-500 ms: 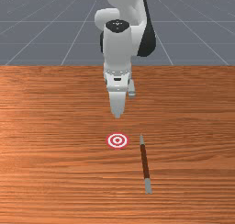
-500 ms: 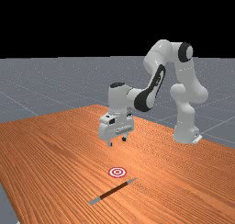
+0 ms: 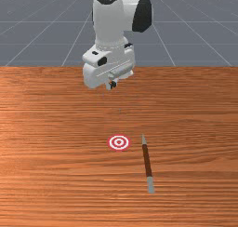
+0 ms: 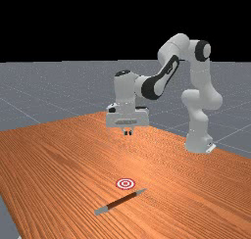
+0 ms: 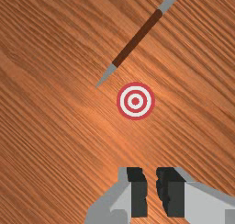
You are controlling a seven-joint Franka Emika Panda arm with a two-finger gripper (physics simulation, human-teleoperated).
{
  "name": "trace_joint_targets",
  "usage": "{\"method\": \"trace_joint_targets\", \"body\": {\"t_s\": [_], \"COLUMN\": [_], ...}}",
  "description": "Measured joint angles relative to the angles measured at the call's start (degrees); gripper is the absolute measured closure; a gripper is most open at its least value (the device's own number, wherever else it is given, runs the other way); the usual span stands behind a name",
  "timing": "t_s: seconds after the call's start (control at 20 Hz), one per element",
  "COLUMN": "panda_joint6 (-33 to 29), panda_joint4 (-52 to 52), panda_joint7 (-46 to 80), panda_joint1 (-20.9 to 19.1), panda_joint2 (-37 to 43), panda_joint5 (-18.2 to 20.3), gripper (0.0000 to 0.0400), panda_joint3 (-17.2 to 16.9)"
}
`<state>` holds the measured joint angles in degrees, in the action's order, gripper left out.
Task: Pick up the pen and put it to the marker
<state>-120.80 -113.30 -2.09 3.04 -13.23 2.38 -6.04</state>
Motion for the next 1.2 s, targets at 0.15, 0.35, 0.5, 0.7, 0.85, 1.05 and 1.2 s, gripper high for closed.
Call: {"method": "trace_joint_targets", "body": {"t_s": [0.15,0.35,0.5,0.7,0.85,1.05,1.2], "panda_joint6": [4.2,5.3,5.2,4.3,3.7,3.5,3.8], "panda_joint4": [1.2,1.5,1.7,5.6,15.4,28.5,38.3], "panda_joint7": [26.6,34.7,35.7,35.8,36.9,39.9,41.2], "panda_joint1": [1.2,1.4,1.6,2.4,3.4,3.7,2.9], "panda_joint2": [0.1,-0.1,-0.6,-5.3,-13.2,-24.2,-32.4], "panda_joint5": [3.7,5.5,5.8,6.6,7.7,8.8,9.5], "gripper": [0.0388,0.0398,0.0400,0.0400,0.0400,0.0400,0.0400], "panda_joint3": [-2.5,-3.1,-3.0,-1.7,-0.2,0.5,0.6]}}
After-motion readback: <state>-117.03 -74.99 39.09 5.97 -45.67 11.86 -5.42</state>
